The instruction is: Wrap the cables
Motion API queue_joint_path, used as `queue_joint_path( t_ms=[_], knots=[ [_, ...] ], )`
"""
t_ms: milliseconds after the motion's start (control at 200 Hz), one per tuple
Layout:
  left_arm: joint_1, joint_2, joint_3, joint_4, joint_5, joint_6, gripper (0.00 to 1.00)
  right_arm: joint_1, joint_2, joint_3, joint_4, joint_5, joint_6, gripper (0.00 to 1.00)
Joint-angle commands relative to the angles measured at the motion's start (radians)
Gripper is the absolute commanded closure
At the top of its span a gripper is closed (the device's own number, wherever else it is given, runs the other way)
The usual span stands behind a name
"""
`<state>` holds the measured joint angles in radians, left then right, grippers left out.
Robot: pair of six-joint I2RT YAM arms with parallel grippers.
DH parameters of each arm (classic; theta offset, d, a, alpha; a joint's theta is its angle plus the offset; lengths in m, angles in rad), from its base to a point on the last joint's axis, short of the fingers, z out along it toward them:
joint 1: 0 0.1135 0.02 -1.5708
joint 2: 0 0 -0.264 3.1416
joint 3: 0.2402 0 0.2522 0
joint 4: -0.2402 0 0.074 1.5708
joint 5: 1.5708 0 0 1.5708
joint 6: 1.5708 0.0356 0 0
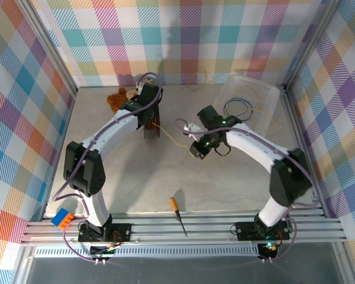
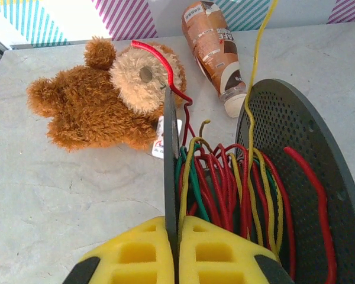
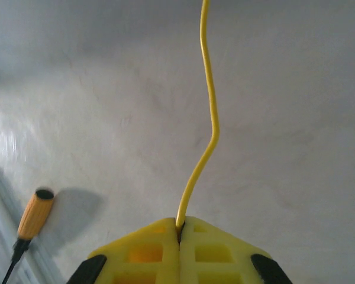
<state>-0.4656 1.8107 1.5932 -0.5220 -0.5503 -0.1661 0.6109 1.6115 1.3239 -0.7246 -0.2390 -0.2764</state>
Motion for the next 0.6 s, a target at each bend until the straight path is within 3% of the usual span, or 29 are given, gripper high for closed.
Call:
queue_joint_path(
  t_ms=[0, 205, 595],
  knots=[
    [0.005, -0.041, -0.032, 0.011, 0.020, 0.054, 1.00, 0.007, -0.098, 0.003, 0.252, 0.121, -0.020, 1.00],
    [-0.010, -0.099, -0.103, 0.060, 0.111, 0.136, 1.00, -0.002, -0.126, 0.078, 0.450, 0.239, -0.084, 1.00],
    [-0.055, -0.236, -0.187, 0.037, 0.369, 0.283, 1.00, -0.151, 0.110, 0.467, 0.440, 0.356, 0.001, 1.00]
  ],
)
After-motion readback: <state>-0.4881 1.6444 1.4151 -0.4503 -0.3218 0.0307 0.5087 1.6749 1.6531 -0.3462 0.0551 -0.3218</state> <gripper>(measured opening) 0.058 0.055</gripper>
